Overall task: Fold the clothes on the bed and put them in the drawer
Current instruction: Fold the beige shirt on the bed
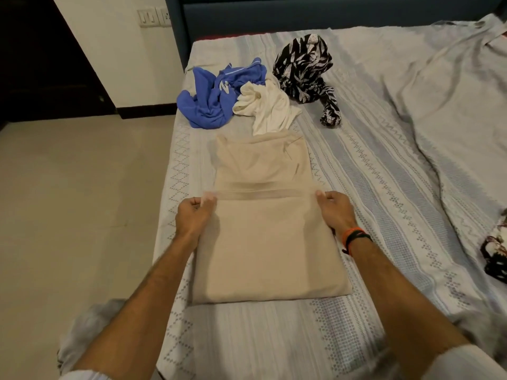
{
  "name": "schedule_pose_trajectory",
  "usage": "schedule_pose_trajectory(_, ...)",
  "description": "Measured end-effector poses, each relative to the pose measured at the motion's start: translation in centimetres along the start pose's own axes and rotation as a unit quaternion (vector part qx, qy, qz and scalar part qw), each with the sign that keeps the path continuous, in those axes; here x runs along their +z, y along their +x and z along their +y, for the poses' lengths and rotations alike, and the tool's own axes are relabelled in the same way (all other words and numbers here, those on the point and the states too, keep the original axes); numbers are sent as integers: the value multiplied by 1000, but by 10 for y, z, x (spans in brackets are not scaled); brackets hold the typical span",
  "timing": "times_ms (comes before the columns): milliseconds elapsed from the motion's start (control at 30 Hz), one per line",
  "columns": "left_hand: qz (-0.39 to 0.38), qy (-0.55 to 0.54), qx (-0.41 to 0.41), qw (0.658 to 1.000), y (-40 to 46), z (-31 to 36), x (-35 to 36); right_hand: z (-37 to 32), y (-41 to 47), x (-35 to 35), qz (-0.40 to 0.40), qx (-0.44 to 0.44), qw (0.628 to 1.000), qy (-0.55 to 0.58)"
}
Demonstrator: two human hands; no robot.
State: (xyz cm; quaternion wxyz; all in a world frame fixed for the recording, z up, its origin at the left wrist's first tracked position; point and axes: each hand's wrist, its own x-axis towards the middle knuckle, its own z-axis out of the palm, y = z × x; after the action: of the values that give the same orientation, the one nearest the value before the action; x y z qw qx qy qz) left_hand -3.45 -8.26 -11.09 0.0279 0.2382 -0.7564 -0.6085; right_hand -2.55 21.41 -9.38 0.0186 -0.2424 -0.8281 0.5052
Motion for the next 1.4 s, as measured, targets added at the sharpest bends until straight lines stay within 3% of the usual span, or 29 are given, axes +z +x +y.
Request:
schedule_pose_trajectory(133, 1, -90, -53, 995, 3, -3, 0, -2, 3, -1, 19, -24, 999, 10)
schedule_pose_trajectory(267, 27, 83, 57, 995, -4, -1, 1, 0, -3, -1, 44, -30, 995, -88)
schedule_pose_trajectory(333, 61, 157, 127, 977, -14, 0, 4, -1, -12, 3, 68, -57, 972, -217)
schedule_pose_trajectory(400, 111, 214, 236, 941, -27, 1, 7, -6, -24, 12, 104, -167, 910, -366)
schedule_pose_trajectory(433, 116, 232, 287, 922, -34, 0, 10, -7, -30, 19, 116, -242, 886, -379)
schedule_pose_trajectory(500, 58, 265, 346, 898, -46, -6, 18, -6, -41, 31, 53, -349, 871, -340)
schedule_pose_trajectory(533, 11, 298, 357, 885, -49, -11, 23, -1, -43, 37, -1, -362, 872, -331)
schedule_pose_trajectory(600, -67, 392, 354, 847, -50, -24, 31, 16, -37, 41, -78, -328, 863, -375)
schedule_pose_trajectory(733, -86, 506, 299, 804, -39, -35, 30, 42, -10, 20, -71, -241, 873, -418)
schedule_pose_trajectory(867, -87, 527, 275, 799, -35, -34, 29, 44, -2, 12, -82, -231, 872, -424)
schedule_pose_trajectory(1000, -82, 505, 280, 812, -59, -24, 29, 27, -37, 23, 1, -262, 848, -462)
schedule_pose_trajectory(1134, -104, 500, 312, 801, -98, -38, 31, 35, -99, 55, -86, -361, 843, -389)
schedule_pose_trajectory(1400, -56, 506, 287, 811, -107, -65, -5, 66, -96, 22, -54, -284, 855, -430)
